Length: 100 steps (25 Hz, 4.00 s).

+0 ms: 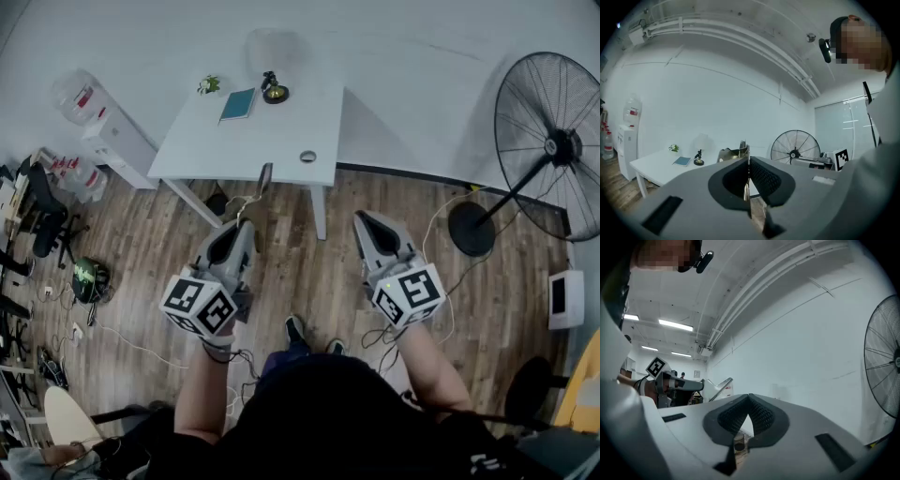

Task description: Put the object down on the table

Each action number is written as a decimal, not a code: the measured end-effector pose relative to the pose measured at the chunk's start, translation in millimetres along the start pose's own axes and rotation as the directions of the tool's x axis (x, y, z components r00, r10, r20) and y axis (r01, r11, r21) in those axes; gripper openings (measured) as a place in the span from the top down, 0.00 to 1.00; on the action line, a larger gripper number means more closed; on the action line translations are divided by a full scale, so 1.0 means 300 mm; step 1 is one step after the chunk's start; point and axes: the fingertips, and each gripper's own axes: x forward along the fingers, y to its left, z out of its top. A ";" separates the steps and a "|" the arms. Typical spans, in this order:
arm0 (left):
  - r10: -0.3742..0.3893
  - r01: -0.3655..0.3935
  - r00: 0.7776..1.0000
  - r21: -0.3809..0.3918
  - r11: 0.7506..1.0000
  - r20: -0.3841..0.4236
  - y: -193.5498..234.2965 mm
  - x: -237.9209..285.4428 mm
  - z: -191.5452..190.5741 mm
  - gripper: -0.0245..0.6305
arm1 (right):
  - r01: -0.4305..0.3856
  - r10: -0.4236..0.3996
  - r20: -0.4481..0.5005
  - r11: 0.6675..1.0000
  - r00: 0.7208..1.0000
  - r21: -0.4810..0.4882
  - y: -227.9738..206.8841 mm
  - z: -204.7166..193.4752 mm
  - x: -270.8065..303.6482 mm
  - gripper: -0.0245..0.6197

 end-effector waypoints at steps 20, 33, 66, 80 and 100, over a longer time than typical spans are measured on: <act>0.096 -0.095 0.995 -0.039 0.995 0.027 0.173 -0.252 -0.024 0.95 | 0.028 -0.028 0.012 0.999 1.000 0.036 0.112 -0.035 0.046 0.93; 0.135 -0.124 0.988 -0.137 0.983 0.070 0.731 -0.420 -0.009 0.95 | 0.016 -0.015 -0.044 1.000 0.999 0.013 0.371 -0.082 0.513 0.95; 0.047 -0.063 0.994 -0.158 0.985 -0.104 1.213 0.366 -0.061 0.95 | -0.047 0.056 -0.098 0.994 0.994 0.099 -0.058 -0.259 1.289 0.95; 0.019 -0.038 0.969 -0.071 0.997 -0.246 1.221 0.757 -0.144 0.95 | -0.028 0.041 -0.145 0.996 0.989 0.090 -0.348 -0.328 1.359 0.95; -0.293 0.234 0.834 -0.182 0.955 -0.468 1.593 1.199 -0.523 0.95 | 0.216 -0.215 -0.253 0.976 0.943 -0.022 -0.531 -0.389 1.706 0.95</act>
